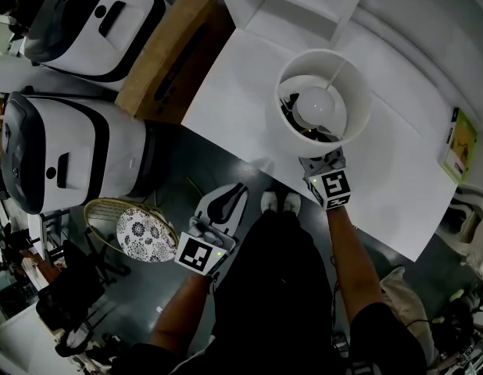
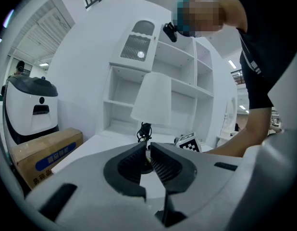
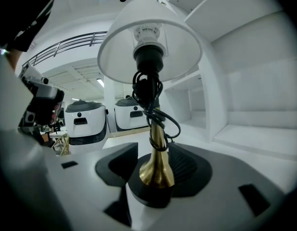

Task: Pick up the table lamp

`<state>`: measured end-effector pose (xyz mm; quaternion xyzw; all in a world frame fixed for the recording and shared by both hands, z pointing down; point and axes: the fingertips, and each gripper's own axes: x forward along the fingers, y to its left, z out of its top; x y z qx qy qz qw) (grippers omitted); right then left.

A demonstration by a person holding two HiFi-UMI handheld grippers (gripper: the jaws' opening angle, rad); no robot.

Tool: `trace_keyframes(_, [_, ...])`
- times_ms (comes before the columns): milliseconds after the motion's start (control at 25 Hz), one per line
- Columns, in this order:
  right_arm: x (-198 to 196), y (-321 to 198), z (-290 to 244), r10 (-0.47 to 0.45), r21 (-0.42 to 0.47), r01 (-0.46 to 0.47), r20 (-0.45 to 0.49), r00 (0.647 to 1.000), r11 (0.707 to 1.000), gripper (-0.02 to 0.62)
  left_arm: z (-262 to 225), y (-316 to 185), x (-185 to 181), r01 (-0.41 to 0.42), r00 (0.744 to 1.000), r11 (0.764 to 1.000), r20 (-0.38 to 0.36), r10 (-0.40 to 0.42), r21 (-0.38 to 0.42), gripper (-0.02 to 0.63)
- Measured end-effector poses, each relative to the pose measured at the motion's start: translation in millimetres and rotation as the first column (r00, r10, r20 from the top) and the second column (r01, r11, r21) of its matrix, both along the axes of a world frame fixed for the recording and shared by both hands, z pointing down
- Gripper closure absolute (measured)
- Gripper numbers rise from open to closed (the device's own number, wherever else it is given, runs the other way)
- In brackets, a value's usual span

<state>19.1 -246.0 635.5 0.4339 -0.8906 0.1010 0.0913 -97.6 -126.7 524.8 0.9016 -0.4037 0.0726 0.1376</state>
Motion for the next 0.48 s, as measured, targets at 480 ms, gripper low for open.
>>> trace_keyframes(480, [-15, -24, 9, -0.003, 0.021, 0.004, -0.038, 0.999, 1.000, 0.410, 6, 5, -9, 0.028, 0.999, 1.000, 0.015, -0.028, -0.011, 0.586])
